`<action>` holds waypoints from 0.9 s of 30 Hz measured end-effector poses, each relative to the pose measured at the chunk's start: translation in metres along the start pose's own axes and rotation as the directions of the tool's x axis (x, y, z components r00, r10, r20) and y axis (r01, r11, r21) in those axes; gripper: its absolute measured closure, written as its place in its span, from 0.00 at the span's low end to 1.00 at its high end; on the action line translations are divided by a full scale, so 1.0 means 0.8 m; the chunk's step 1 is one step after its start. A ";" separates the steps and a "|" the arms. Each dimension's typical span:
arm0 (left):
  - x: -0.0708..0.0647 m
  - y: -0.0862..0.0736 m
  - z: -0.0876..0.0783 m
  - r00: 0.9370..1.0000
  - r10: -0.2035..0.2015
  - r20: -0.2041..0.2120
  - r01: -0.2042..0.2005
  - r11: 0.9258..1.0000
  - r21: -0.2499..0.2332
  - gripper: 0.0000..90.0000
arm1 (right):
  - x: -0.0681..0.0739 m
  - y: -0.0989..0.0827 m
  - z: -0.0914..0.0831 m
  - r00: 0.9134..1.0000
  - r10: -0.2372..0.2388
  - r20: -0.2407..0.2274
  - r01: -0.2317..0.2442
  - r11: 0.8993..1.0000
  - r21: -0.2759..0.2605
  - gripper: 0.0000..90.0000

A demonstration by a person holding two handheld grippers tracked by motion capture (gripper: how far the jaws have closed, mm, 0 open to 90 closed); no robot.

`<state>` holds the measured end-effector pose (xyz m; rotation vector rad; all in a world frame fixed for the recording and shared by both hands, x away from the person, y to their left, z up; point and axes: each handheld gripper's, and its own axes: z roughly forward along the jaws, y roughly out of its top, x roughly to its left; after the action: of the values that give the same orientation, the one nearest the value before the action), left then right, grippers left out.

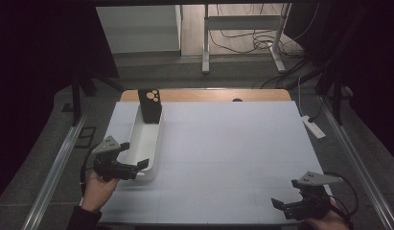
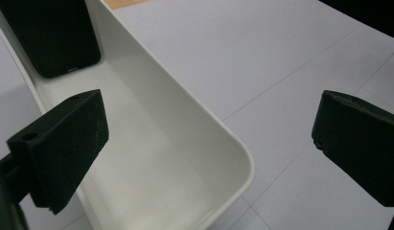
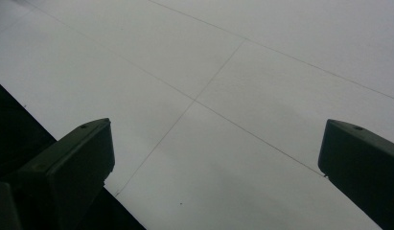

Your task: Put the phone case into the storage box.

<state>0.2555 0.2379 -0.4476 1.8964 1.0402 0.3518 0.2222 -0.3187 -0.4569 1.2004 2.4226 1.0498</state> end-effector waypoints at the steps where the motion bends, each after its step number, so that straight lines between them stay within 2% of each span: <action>1: -0.002 -0.002 -0.001 1.000 0.002 -0.002 -0.002 1.000 -0.001 0.00 | 0.000 0.000 0.000 1.000 0.000 0.000 0.000 1.000 0.000 0.00; 12: -0.020 -0.022 -0.013 0.999 0.018 -0.032 -0.017 1.000 0.012 0.00 | 0.000 0.000 0.000 1.000 -0.003 -0.001 0.003 1.000 0.000 0.00; 27: -0.034 -0.047 -0.028 0.999 0.010 -0.050 -0.009 1.000 0.016 0.00 | -0.001 0.000 0.000 1.000 0.008 0.003 -0.008 1.000 -0.004 0.00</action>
<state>0.2059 0.2386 -0.4621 1.9161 1.0701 0.3990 0.2223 -0.3193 -0.4567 1.2104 2.4144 1.0537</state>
